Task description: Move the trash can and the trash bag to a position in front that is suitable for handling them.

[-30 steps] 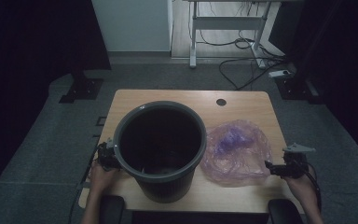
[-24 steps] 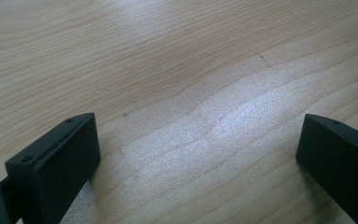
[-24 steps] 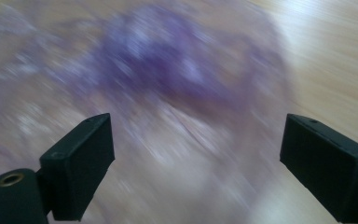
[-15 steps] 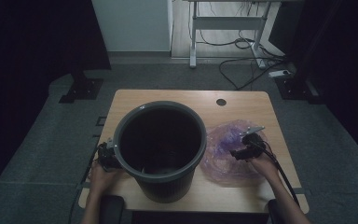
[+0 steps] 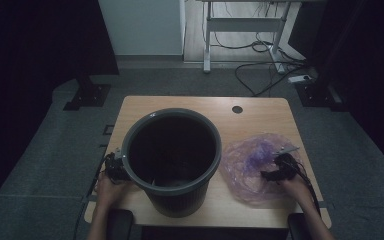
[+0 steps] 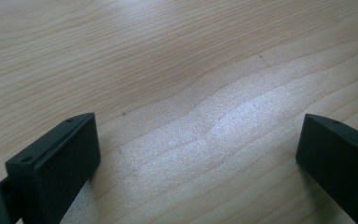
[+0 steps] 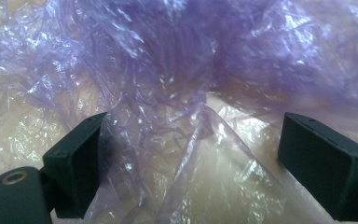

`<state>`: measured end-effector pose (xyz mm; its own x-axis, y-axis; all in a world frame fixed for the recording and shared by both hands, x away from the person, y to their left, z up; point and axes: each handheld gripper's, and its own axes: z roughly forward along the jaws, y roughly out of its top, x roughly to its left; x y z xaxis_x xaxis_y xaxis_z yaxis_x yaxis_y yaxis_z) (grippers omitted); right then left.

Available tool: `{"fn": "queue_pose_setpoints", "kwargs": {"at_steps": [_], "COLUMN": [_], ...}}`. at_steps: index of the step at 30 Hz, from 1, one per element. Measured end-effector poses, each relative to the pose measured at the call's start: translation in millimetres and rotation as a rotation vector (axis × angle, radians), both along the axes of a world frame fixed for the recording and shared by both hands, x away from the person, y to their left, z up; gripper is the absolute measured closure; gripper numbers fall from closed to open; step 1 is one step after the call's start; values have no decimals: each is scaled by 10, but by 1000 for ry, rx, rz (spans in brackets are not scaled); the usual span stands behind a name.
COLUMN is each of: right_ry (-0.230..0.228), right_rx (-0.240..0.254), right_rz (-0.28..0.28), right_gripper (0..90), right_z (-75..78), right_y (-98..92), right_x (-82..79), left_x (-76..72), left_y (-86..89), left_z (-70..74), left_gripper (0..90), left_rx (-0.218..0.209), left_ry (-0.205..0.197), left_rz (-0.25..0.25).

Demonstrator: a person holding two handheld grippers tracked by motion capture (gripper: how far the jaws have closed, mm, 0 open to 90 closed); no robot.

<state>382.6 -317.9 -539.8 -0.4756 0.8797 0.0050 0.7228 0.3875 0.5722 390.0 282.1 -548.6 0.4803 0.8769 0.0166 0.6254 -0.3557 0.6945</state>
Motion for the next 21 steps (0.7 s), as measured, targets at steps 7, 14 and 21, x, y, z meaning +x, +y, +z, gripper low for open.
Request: {"fn": "queue_pose_setpoints", "kwargs": {"at_steps": [7,14,21], "right_ry": [-13,-17,-22], "right_rx": [9,10,13], "right_rz": [-90,-152,-172], "right_gripper": [113,112,100], "right_z": [-16,-21,-29], "right_y": [-337,-518,-616], "right_x": [-377,-615,-739], "left_x": [0,-7,-13], "left_y": [-13,-24,-28], "left_z": [0,0,0], "left_gripper": [0,0,0], "left_rx": [0,0,-2], "left_ry": [1,0,1], "left_rz": [7,9,5]}}
